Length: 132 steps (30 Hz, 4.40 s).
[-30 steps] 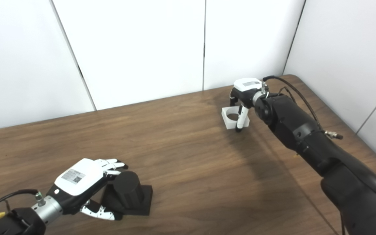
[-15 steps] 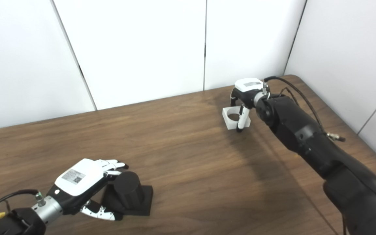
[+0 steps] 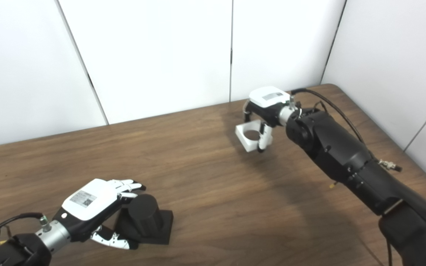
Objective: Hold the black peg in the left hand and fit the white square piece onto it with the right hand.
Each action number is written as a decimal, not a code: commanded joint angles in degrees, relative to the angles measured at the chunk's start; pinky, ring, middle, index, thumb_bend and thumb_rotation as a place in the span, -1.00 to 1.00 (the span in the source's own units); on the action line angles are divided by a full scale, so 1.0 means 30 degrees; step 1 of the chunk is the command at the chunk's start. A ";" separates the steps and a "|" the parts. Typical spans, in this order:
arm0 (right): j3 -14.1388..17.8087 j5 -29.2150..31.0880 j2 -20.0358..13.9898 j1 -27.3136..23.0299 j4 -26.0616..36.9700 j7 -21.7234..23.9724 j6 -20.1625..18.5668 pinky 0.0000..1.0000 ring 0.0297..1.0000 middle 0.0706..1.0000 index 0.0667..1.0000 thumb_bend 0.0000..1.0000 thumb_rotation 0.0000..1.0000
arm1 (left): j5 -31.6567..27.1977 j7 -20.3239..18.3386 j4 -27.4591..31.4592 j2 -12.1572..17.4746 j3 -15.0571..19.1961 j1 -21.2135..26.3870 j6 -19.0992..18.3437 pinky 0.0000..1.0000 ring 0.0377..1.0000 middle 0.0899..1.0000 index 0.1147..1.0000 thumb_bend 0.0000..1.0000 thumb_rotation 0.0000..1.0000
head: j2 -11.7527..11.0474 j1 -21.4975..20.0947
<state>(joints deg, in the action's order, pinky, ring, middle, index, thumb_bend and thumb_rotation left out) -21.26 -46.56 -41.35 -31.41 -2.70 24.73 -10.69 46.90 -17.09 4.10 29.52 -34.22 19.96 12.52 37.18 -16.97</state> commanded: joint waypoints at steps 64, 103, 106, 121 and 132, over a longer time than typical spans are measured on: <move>0.0885 0.4185 0.4877 0.0783 1.0323 0.5348 0.2995 0.53 0.62 0.45 -0.12 0.04 -0.72 | 0.1455 -0.3007 -0.1678 -0.1692 -0.0870 0.0319 -0.1836 0.77 0.85 0.78 -0.15 0.05 -0.85 | 0.2301 0.5252; -0.0166 0.3806 0.6283 0.1510 0.8257 0.4232 0.3551 0.54 0.63 0.46 -0.12 0.04 -0.72 | 0.1493 -0.3378 -0.1438 -0.2164 -0.1076 0.0368 -0.2482 0.80 0.86 0.79 -0.15 0.05 -0.85 | 0.2498 0.5956; -0.0361 0.3754 0.6405 0.1550 0.8270 0.4220 0.3466 0.55 0.63 0.46 -0.11 0.04 -0.71 | 0.1549 -0.3414 -0.1434 -0.2172 -0.1112 0.0356 -0.2511 0.79 0.87 0.80 -0.15 0.04 -0.85 | 0.2498 0.5956; -0.1143 0.3451 0.6954 0.1813 0.7696 0.4046 0.3821 0.53 0.64 0.46 -0.11 0.04 -0.72 | 0.1562 -0.3427 -0.1317 -0.2216 -0.1164 0.0360 -0.2604 0.79 0.86 0.79 -0.15 0.04 -0.85 | 0.2587 0.6037; -0.1985 0.1915 0.6096 0.1481 0.7510 0.6339 0.2049 0.62 0.73 0.58 0.15 0.41 -0.43 | 0.1486 -0.3452 -0.1150 -0.2139 -0.1079 0.0298 -0.2703 0.80 0.86 0.81 -0.15 0.04 -0.85 | 0.2644 0.5926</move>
<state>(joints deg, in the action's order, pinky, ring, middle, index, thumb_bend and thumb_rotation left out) -25.75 -39.99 -21.51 -25.91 19.84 39.01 -3.37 48.20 -23.29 2.66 23.27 -34.58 22.88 4.89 45.09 0.79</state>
